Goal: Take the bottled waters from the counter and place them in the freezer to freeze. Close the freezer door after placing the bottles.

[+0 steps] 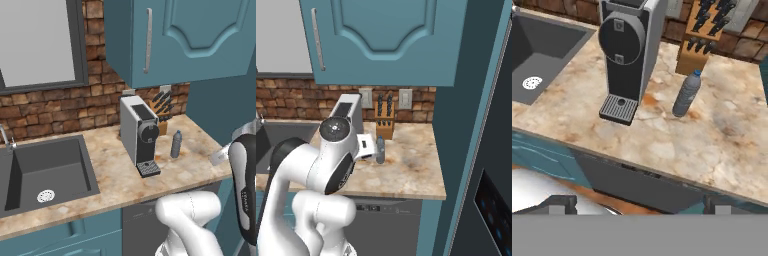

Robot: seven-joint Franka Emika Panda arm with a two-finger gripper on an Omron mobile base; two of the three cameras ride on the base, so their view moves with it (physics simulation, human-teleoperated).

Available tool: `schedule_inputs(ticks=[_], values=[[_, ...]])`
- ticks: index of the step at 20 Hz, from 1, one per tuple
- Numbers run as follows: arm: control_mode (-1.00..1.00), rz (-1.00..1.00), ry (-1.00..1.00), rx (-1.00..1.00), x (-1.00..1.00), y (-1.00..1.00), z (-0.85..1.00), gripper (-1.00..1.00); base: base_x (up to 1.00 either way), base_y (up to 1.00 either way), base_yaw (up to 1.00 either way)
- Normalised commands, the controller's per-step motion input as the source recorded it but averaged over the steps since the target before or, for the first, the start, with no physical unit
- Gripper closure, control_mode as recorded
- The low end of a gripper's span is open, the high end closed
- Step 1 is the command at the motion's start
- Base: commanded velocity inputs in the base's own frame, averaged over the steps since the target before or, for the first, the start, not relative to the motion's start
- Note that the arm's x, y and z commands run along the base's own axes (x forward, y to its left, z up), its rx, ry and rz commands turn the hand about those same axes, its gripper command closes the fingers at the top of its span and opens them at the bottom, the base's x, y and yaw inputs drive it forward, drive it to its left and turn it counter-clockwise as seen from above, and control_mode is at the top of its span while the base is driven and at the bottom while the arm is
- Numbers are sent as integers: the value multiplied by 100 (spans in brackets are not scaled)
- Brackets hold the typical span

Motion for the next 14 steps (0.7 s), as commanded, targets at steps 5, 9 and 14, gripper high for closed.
schedule_inputs(ticks=[5,9,14], values=[[-100,5,-21,4,40,-49,-26,-100,0,0,0],[-100,8,-13,4,45,-31,-17,-100,0,0,0],[-100,7,-21,0,40,0,-27,-100,0,0,0]])
